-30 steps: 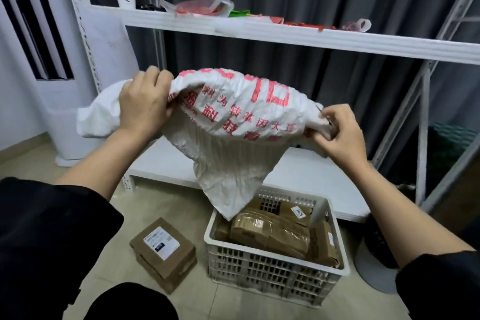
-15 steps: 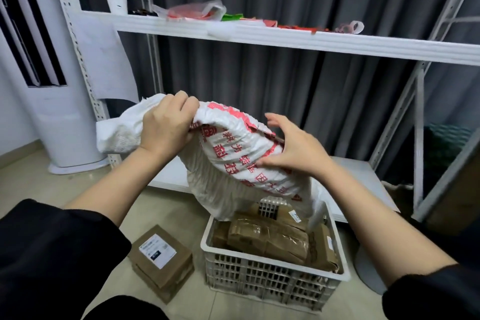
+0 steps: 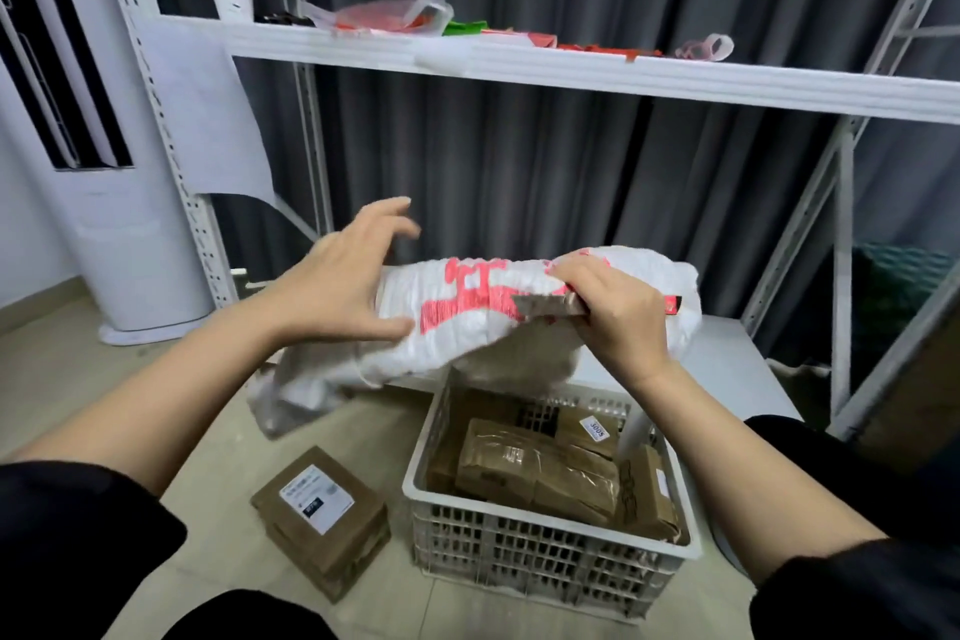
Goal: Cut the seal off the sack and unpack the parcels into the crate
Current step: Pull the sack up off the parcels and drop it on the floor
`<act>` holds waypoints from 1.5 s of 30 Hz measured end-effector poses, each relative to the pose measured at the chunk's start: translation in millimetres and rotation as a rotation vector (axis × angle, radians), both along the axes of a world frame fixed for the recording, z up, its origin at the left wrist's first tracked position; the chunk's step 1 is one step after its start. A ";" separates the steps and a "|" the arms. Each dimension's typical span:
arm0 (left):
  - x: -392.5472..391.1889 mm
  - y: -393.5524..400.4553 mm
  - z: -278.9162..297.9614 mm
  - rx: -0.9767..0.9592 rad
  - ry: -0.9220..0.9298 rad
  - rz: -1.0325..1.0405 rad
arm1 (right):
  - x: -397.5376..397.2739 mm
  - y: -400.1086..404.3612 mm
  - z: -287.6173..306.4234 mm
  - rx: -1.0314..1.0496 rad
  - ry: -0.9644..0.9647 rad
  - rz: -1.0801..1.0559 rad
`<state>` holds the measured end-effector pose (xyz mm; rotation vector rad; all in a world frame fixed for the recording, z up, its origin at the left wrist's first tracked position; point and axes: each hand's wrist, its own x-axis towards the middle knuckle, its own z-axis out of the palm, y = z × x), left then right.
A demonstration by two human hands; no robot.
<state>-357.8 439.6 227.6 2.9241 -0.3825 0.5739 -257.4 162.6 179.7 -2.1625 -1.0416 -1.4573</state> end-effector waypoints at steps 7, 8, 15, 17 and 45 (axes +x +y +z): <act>26.5 -6.2 -42.6 -0.172 0.488 -0.050 | -20.9 9.4 -1.3 0.052 -0.159 0.284; 28.9 -10.2 -51.9 -0.298 0.506 -0.099 | -22.9 10.7 -1.1 0.076 -0.149 0.311; 39.9 -34.6 -69.2 -0.532 0.279 0.110 | -33.5 10.1 -4.6 0.048 -0.077 0.365; 43.0 -28.6 -59.5 -0.331 0.143 0.299 | -30.9 -0.2 -3.9 -0.099 -0.032 0.321; 5.8 19.6 -53.4 -0.145 -0.675 0.399 | -26.4 54.6 -54.9 0.143 1.606 0.580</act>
